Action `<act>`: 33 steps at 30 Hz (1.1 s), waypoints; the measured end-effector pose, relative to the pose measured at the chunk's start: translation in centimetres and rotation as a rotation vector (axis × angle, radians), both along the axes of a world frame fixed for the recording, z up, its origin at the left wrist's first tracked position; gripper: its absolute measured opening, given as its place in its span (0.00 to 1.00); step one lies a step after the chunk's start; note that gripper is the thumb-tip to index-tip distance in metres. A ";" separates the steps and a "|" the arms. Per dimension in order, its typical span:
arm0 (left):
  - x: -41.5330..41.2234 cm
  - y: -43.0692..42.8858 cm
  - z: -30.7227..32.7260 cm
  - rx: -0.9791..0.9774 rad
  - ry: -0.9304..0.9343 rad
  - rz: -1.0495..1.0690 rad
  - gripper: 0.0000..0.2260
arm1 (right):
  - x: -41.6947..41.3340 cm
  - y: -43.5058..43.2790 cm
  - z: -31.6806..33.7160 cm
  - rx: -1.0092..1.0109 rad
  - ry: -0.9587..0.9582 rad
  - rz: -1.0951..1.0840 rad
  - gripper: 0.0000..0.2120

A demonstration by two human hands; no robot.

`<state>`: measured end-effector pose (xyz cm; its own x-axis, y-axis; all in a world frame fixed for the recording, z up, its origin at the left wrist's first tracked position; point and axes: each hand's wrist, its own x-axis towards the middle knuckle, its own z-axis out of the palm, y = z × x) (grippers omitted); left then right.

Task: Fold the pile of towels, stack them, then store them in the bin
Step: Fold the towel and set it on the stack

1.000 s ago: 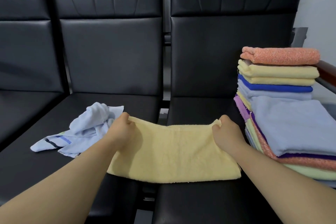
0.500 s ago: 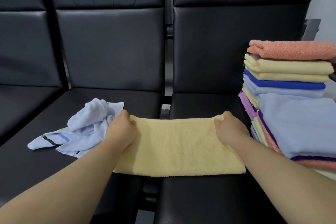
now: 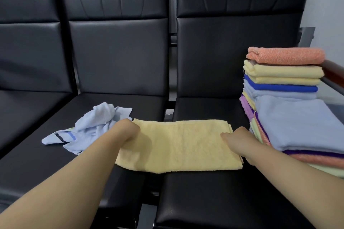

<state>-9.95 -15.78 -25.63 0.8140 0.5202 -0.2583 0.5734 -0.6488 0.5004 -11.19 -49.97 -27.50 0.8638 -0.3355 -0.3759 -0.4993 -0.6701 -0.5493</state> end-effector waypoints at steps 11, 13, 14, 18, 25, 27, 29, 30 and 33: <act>0.5 -13.9 4.6 -0.532 -0.188 -0.275 0.09 | -1.2 -2.1 -0.5 0.252 -0.064 0.005 0.17; 0.7 -16.5 4.7 -0.581 -0.182 -0.299 0.08 | -1.3 -2.2 -0.6 0.276 -0.110 0.039 0.19; 0.7 -17.7 4.6 -0.596 -0.169 -0.315 0.08 | -1.4 -2.4 -0.6 0.296 -0.112 0.037 0.22; -0.2 -20.1 3.9 -0.745 -0.079 -0.405 0.09 | -1.2 -2.4 -0.3 0.350 -0.053 -0.107 0.27; -0.2 -15.0 2.4 -0.320 -0.187 -0.310 0.06 | 0.0 -2.0 0.5 0.355 0.011 -0.113 0.23; -0.7 -13.7 1.3 -0.119 -0.047 -0.281 0.09 | 0.3 -1.5 0.9 0.256 0.027 -0.037 0.17; -1.2 -13.3 0.4 -0.143 0.120 -0.282 0.10 | 0.4 -0.9 0.8 0.105 0.040 0.050 0.14; -1.2 -13.3 0.1 -0.187 0.156 -0.283 0.10 | 0.5 -0.6 0.7 0.035 0.046 0.085 0.13; -0.9 -14.0 -0.3 -0.298 0.102 -0.262 0.07 | 0.3 0.2 0.8 -0.079 0.065 0.151 0.09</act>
<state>-10.86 -29.76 -25.89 0.8714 0.1894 -0.4526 0.4646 -0.6148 0.6373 -10.87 -49.81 -26.74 0.8813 -0.2342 -0.4104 -0.4223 -0.7799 -0.4620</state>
